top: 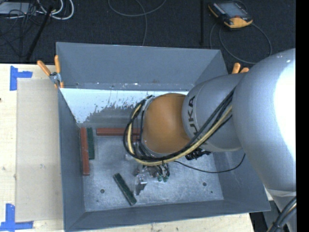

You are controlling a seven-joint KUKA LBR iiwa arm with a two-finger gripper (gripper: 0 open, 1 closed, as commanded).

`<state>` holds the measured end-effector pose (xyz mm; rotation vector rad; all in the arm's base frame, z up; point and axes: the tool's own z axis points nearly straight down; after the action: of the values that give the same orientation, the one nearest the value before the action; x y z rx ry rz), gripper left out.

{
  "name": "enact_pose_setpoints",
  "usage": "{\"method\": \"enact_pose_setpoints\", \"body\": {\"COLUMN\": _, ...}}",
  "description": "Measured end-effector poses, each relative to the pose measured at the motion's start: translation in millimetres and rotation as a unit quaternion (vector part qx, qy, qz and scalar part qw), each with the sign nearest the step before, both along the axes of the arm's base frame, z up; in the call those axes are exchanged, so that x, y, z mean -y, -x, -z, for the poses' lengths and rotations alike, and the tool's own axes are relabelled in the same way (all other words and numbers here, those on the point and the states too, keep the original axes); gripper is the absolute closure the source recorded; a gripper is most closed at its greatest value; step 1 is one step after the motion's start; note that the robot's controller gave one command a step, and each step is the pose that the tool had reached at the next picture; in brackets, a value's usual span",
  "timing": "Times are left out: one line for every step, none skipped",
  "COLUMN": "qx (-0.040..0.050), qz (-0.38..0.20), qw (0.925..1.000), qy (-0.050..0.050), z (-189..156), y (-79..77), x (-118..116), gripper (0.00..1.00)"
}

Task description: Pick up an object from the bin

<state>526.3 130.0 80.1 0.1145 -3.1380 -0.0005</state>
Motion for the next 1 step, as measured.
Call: {"method": "enact_pose_setpoints", "body": {"qx": 0.0000, "qz": 0.000, "qw": 1.0000, "qy": 0.000, "z": 0.1, "y": 0.0, "x": 0.1, "gripper": 0.00}}
